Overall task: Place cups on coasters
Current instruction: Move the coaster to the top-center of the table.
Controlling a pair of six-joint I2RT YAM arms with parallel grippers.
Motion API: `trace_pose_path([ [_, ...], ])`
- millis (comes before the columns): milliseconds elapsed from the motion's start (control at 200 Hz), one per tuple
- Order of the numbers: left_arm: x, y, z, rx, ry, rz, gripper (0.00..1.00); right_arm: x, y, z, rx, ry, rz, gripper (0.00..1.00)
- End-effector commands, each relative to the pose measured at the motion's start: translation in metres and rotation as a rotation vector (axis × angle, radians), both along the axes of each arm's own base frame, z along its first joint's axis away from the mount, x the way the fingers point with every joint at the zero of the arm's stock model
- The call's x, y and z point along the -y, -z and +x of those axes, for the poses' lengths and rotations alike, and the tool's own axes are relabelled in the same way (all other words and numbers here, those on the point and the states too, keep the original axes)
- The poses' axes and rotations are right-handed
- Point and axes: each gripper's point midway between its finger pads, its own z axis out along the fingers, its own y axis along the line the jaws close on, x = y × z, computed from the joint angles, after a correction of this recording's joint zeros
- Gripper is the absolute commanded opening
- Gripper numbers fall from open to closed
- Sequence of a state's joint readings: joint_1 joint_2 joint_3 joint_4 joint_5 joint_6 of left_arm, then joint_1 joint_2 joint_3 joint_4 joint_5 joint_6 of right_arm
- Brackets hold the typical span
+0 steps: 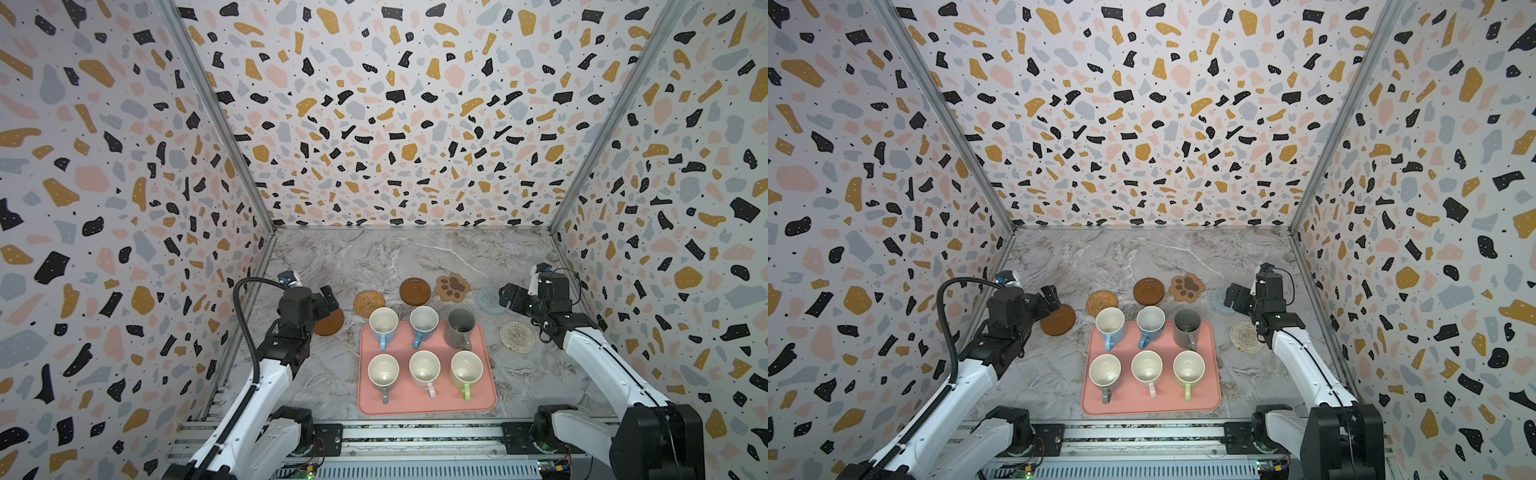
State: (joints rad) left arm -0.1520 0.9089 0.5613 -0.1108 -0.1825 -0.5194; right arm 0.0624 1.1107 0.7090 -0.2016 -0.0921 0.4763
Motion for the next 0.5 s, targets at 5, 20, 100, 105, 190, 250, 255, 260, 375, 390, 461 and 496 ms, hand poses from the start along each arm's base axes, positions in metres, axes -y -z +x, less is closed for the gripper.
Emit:
trace_pose_path([
  [5, 0.017, 0.04, -0.007, -0.109, 0.046, -0.074, 1.0, -0.006, -0.008, -0.014, -0.021, -0.005, 0.081, 0.99],
  [20, 0.018, 0.044, -0.007, -0.119, 0.049, -0.074, 1.0, -0.005, -0.008, -0.014, -0.022, -0.004, 0.082, 0.99],
  [100, 0.023, 0.058, -0.006, -0.164, 0.064, -0.068, 1.0, -0.005, -0.008, -0.017, -0.021, -0.01, 0.095, 0.99],
  [105, 0.023, 0.059, -0.005, -0.166, 0.064, -0.067, 1.0, -0.005, -0.008, -0.017, -0.021, -0.011, 0.097, 0.99],
  [190, 0.025, 0.069, -0.001, -0.204, 0.065, -0.057, 1.0, -0.006, -0.003, -0.018, -0.037, -0.018, 0.113, 0.99],
  [250, 0.026, 0.073, 0.003, -0.217, 0.068, -0.055, 1.0, -0.008, 0.003, -0.02, -0.055, -0.024, 0.124, 0.99],
  [255, 0.026, 0.073, 0.003, -0.219, 0.069, -0.055, 1.0, -0.008, 0.002, -0.02, -0.055, -0.025, 0.124, 0.99],
  [260, 0.026, 0.073, 0.003, -0.218, 0.069, -0.055, 1.0, -0.008, 0.002, -0.02, -0.055, -0.025, 0.125, 0.99],
  [375, 0.034, 0.079, 0.011, -0.237, 0.091, -0.068, 1.0, -0.012, 0.009, -0.022, -0.076, -0.037, 0.144, 0.99],
  [390, 0.035, 0.08, 0.012, -0.241, 0.094, -0.068, 1.0, -0.012, 0.009, -0.022, -0.076, -0.039, 0.145, 0.99],
  [461, 0.04, 0.086, 0.016, -0.259, 0.108, -0.065, 1.0, -0.013, 0.01, -0.024, -0.079, -0.04, 0.147, 0.99],
  [496, 0.043, 0.088, 0.018, -0.27, 0.117, -0.064, 1.0, -0.013, 0.011, -0.025, -0.08, -0.041, 0.148, 0.99],
])
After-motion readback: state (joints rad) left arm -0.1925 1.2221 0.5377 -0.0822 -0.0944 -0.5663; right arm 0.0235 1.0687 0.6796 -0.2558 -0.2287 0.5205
